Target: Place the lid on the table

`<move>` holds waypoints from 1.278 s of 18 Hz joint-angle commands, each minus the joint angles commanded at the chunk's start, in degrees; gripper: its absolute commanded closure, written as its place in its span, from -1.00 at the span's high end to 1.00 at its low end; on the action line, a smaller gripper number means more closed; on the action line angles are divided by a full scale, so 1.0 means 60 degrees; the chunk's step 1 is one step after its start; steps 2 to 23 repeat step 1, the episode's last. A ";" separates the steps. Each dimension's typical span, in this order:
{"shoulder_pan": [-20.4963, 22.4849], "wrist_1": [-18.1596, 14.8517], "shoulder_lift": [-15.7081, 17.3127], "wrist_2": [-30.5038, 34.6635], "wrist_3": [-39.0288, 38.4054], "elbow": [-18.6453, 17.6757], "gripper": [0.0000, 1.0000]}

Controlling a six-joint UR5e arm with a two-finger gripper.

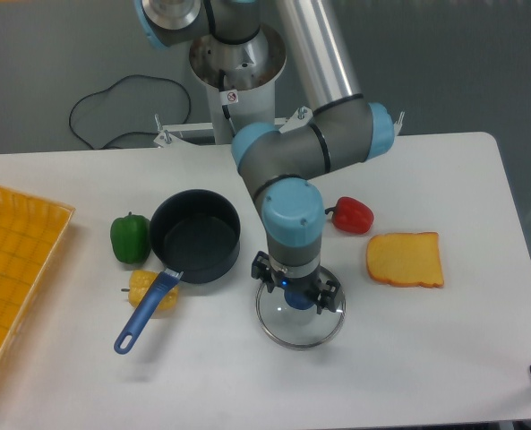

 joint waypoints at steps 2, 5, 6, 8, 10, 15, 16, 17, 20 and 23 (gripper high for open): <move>0.0000 0.0000 0.0103 0.0000 0.0234 -0.0029 1.00; 0.0000 0.0000 0.0103 0.0000 0.0234 -0.0029 1.00; 0.0000 0.0000 0.0103 0.0000 0.0234 -0.0029 1.00; 0.0000 0.0000 0.0103 0.0000 0.0234 -0.0029 1.00; 0.0000 0.0000 0.0103 0.0000 0.0234 -0.0029 1.00; 0.0000 0.0000 0.0103 0.0000 0.0234 -0.0029 1.00; 0.0000 0.0000 0.0103 0.0000 0.0234 -0.0029 1.00; 0.0000 0.0000 0.0103 0.0000 0.0234 -0.0029 1.00; 0.0000 0.0000 0.0103 0.0000 0.0234 -0.0029 1.00; 0.0000 0.0000 0.0103 0.0000 0.0234 -0.0029 1.00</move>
